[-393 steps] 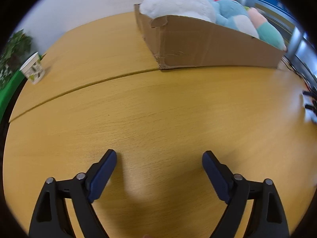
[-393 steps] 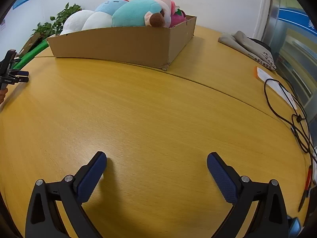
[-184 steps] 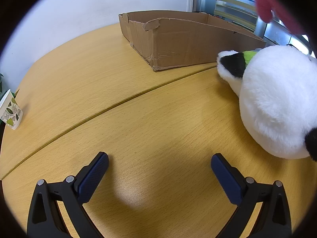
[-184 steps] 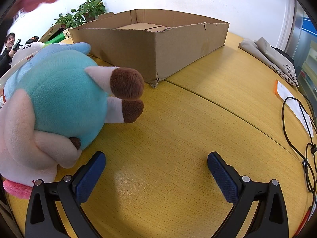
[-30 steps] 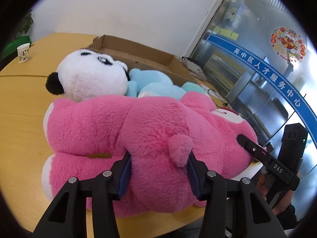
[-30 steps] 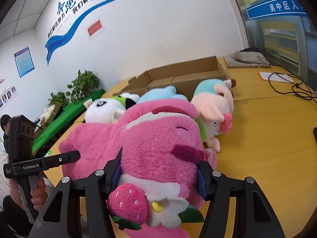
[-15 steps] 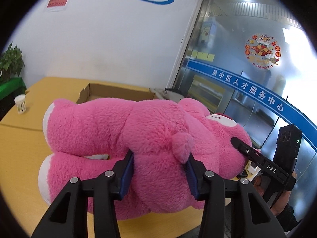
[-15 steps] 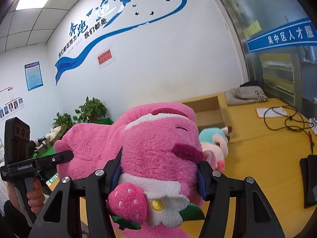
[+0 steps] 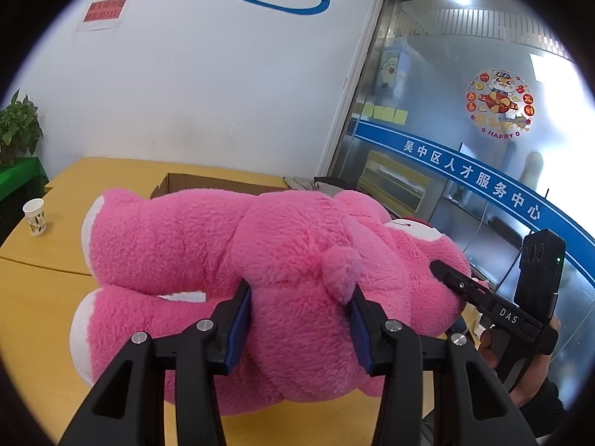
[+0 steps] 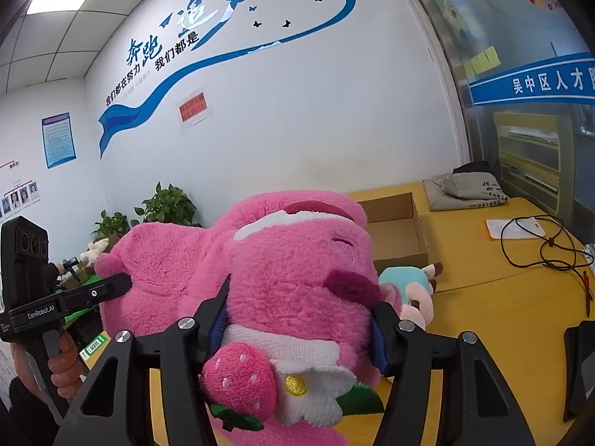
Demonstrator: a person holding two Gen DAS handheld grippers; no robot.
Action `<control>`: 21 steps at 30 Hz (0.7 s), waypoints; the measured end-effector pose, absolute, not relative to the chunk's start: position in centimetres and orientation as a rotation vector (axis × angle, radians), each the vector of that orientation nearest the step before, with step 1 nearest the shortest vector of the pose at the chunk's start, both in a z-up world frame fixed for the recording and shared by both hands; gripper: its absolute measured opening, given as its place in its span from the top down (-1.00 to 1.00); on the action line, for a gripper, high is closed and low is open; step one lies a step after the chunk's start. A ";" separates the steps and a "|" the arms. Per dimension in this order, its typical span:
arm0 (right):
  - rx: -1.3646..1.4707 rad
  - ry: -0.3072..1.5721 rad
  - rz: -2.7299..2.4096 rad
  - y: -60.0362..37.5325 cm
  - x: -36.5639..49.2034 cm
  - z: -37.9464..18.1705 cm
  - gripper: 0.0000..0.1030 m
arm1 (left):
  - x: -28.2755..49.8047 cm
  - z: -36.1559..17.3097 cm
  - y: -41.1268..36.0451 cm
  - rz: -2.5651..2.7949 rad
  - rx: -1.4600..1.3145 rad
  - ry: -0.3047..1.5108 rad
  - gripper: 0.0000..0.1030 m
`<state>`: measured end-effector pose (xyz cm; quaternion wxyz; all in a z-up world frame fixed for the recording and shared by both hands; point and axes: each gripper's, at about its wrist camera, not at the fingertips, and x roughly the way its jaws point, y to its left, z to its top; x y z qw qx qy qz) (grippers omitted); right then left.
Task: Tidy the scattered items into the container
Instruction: 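Lift the pink bear with both grippers and carry it over the box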
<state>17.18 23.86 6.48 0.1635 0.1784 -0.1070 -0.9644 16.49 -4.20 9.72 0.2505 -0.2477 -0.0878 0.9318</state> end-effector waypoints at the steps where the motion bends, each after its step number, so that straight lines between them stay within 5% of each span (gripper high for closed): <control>1: 0.525 -0.314 -2.750 24.0 16.5 6.2 -0.26 | 15.9 9.6 -4.1 2.534 -0.685 -0.238 0.11; 21: 0.595 -0.372 -2.772 25.0 3.4 7.3 -0.26 | 4.0 10.3 -3.6 2.527 -0.739 -0.249 0.22</control>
